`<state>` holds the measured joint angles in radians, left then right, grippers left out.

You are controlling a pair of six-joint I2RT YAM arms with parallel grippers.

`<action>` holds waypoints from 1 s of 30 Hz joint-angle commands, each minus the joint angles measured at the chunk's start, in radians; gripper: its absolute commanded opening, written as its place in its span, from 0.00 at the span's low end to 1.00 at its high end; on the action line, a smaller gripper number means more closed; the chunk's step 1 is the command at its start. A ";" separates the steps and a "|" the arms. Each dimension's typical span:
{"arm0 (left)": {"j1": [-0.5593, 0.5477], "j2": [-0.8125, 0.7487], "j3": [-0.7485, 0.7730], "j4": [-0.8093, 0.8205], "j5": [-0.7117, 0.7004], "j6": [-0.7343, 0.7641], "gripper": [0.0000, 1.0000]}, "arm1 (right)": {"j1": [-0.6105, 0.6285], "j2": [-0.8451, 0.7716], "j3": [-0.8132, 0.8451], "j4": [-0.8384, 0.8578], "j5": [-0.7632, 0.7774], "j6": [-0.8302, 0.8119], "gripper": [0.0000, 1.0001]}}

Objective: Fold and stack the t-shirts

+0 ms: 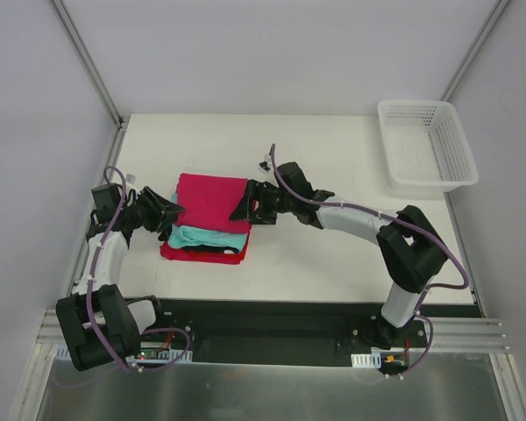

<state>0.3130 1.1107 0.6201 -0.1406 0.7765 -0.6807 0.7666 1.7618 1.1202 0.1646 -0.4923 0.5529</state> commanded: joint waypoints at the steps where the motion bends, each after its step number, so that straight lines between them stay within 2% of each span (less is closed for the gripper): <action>1: -0.008 0.001 0.032 -0.025 0.007 0.020 0.38 | 0.013 -0.021 0.061 -0.005 0.009 -0.018 0.72; 6: -0.008 0.000 0.035 -0.025 0.010 0.017 0.37 | 0.013 0.001 0.056 0.019 -0.011 0.007 0.49; 10: -0.008 0.000 0.038 -0.025 0.007 0.015 0.33 | 0.014 0.004 0.041 0.036 -0.023 0.016 0.42; 16: -0.008 0.011 0.041 -0.025 0.000 0.013 0.20 | 0.016 -0.005 0.021 0.038 -0.026 0.016 0.32; 19: -0.008 0.014 0.053 -0.027 -0.003 0.012 0.17 | 0.014 -0.018 0.010 0.041 -0.032 0.013 0.21; 20: -0.006 0.017 0.058 -0.027 -0.005 0.012 0.17 | 0.014 -0.024 0.006 0.041 -0.035 0.012 0.12; 22: -0.006 0.020 0.066 -0.028 -0.008 0.010 0.17 | 0.014 -0.028 0.001 0.038 -0.038 0.004 0.01; 25: -0.006 0.026 0.078 -0.036 -0.011 0.015 0.10 | 0.013 -0.027 -0.003 0.030 -0.045 0.002 0.00; 27: -0.005 0.029 0.092 -0.043 -0.017 0.020 0.00 | 0.013 -0.022 -0.005 0.029 -0.046 -0.002 0.00; 30: -0.006 0.041 0.112 -0.060 -0.017 0.027 0.00 | 0.005 -0.024 -0.005 0.024 -0.046 -0.007 0.00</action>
<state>0.3134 1.1408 0.6769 -0.1757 0.7715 -0.6758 0.7742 1.7634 1.1152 0.1745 -0.5098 0.5606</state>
